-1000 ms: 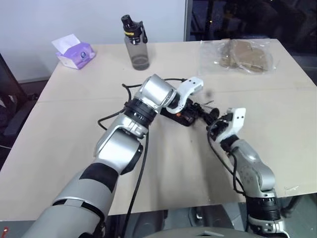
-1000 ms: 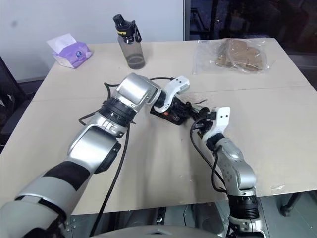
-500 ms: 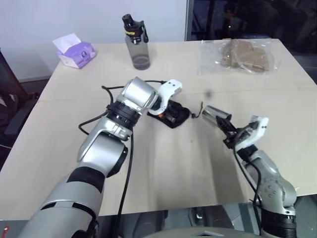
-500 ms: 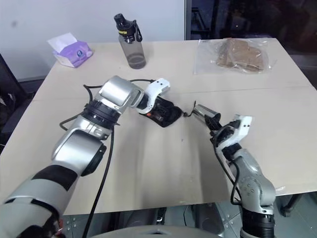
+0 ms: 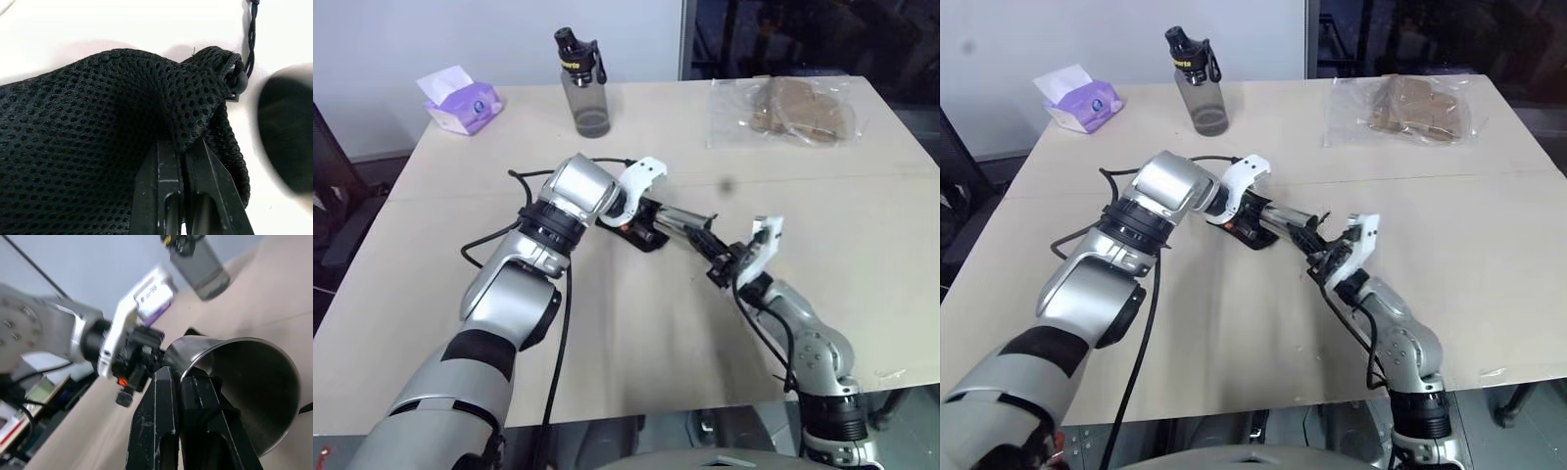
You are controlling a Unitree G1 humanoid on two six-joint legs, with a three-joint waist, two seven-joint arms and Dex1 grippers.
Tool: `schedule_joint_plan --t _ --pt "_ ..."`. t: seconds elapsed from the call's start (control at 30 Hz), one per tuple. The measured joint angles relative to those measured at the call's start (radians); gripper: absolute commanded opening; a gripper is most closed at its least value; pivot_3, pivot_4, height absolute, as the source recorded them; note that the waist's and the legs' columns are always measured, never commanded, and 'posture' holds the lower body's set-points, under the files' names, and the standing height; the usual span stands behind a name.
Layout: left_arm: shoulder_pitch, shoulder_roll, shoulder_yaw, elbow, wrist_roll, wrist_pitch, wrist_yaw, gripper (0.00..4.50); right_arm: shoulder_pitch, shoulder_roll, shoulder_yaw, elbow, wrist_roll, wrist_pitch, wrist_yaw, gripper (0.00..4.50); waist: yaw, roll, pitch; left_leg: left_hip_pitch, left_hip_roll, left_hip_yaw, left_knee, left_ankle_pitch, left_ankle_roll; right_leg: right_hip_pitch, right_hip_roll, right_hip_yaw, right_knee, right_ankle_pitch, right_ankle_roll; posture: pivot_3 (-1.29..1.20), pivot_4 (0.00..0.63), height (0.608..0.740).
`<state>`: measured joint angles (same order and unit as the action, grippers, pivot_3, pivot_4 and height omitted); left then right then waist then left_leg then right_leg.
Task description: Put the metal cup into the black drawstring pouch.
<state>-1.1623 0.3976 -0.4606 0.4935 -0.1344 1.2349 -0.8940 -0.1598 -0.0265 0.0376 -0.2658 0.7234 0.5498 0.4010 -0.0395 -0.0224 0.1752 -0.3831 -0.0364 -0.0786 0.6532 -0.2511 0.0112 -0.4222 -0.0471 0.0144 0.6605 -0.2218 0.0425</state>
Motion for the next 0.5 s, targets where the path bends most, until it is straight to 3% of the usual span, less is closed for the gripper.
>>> schedule_joint_plan --t 0.37,0.5 --pt "0.005 0.031 0.028 -0.057 -0.017 0.043 0.029 0.0 -0.064 -0.014 0.075 0.208 -0.194 -0.132 0.07 0.13 -0.004 0.0 0.0 0.002 0.0 0.001 0.0 0.0 0.0 0.0 0.001 0.001 0.002 0.0 0.0 0.0 0.15 0.74" --pt "0.029 0.059 0.041 -0.137 -0.03 0.079 0.041 0.0 -0.176 -0.054 0.17 0.339 -0.41 -0.275 0.074 0.13 -0.004 0.0 0.0 0.002 0.0 0.001 0.0 0.0 0.0 0.0 0.001 0.002 0.002 0.0 0.0 0.0 0.15 0.74"
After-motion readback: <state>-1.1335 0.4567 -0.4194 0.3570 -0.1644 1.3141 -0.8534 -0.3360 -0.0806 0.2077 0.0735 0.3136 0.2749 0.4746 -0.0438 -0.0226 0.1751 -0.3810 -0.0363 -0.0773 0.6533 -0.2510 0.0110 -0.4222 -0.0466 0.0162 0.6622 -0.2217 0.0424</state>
